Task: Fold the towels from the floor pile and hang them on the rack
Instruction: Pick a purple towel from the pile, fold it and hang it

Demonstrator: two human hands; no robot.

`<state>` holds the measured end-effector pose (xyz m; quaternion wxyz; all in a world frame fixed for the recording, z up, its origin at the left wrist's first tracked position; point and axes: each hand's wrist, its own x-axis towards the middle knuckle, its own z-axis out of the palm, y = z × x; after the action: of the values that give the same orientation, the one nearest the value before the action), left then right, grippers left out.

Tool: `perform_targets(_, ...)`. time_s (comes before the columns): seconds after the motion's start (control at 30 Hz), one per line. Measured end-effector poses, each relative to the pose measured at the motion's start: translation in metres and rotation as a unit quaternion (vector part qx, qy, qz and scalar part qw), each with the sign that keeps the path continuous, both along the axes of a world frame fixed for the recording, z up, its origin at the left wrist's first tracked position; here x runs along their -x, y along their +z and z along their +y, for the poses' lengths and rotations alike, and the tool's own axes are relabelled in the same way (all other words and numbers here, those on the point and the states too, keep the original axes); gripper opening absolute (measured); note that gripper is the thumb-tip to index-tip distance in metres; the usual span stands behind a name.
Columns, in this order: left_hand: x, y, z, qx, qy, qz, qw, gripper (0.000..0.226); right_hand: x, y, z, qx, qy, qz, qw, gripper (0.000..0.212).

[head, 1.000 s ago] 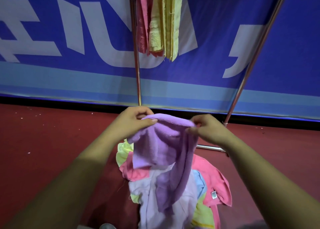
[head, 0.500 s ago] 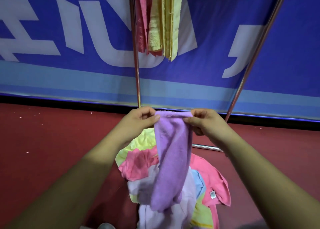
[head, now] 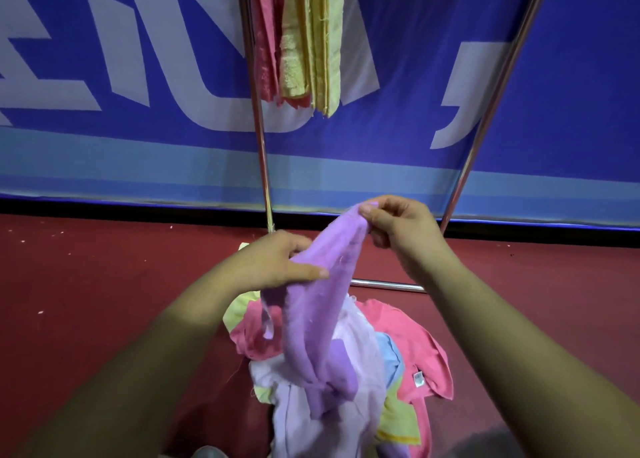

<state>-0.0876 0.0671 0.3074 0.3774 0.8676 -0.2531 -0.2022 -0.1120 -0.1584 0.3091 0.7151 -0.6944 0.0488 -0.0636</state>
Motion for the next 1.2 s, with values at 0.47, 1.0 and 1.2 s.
perform_targets(0.47,-0.01,-0.009,0.007,0.051,0.117,-0.077,0.989,0.016,-0.007,-0.017,-0.024,0.074,-0.09,0.003,0.993,0.014)
perform_targets(1.0,0.013,0.018,-0.006,0.12,0.126,-0.043,0.984,0.006,0.022,-0.008,0.032,0.257,0.157,-0.009,0.953,0.046)
perform_targets(1.2,0.012,0.018,-0.003,0.061,0.14,-0.102,0.983,0.023,0.02,-0.006,0.032,0.276,0.136,-0.034,0.951,0.012)
